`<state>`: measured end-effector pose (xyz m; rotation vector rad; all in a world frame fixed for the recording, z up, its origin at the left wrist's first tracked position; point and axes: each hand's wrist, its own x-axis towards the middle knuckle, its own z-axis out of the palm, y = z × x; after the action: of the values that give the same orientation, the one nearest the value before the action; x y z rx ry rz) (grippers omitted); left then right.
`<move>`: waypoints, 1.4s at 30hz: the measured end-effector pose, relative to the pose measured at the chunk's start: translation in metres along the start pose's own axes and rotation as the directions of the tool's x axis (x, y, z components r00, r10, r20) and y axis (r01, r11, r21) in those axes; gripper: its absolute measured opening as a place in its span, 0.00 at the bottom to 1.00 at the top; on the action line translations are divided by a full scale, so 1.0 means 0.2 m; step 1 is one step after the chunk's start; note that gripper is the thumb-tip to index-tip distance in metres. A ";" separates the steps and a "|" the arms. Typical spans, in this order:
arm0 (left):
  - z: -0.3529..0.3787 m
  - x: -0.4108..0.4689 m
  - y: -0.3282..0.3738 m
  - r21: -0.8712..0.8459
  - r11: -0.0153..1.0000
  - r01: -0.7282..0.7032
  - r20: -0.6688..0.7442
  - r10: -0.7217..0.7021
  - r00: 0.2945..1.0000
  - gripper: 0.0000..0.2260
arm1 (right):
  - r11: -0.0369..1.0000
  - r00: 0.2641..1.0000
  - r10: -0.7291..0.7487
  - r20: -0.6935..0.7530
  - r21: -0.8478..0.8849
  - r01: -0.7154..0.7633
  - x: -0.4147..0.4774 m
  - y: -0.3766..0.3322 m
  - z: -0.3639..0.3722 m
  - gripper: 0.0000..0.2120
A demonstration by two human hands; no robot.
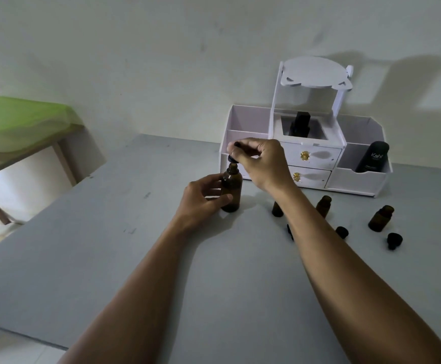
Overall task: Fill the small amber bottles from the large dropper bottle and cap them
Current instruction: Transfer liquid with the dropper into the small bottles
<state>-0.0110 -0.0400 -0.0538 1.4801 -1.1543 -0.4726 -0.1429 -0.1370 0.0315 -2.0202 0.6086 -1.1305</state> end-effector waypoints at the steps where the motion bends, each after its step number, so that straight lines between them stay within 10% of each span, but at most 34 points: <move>1: 0.00 0.00 0.00 0.002 1.000 0.000 0.000 0.000 1.000 0.23 | 1.000 1.000 0.009 0.012 -0.022 -0.009 -0.01 0.02 0.01 0.09; 31: 0.01 -0.04 0.03 0.016 1.000 -0.018 -0.060 0.019 0.998 0.31 | 0.995 0.995 -0.077 -0.061 -0.075 0.072 0.05 -0.10 -0.02 0.08; 37: 0.05 -0.09 0.15 0.284 0.911 -0.298 -0.419 0.397 0.816 0.24 | 0.985 0.979 -0.108 -0.171 0.113 0.128 0.14 -0.28 -0.20 0.08; 42: 0.23 -0.17 0.29 0.319 0.785 -0.531 -0.345 0.618 0.707 0.13 | 0.973 0.969 -0.043 -0.245 0.211 0.096 0.09 -0.32 -0.41 0.05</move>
<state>-0.0864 -0.0276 -0.0243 1.2025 -1.2412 0.4128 -0.2010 -0.1402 0.1199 -1.7407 0.5066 -1.4319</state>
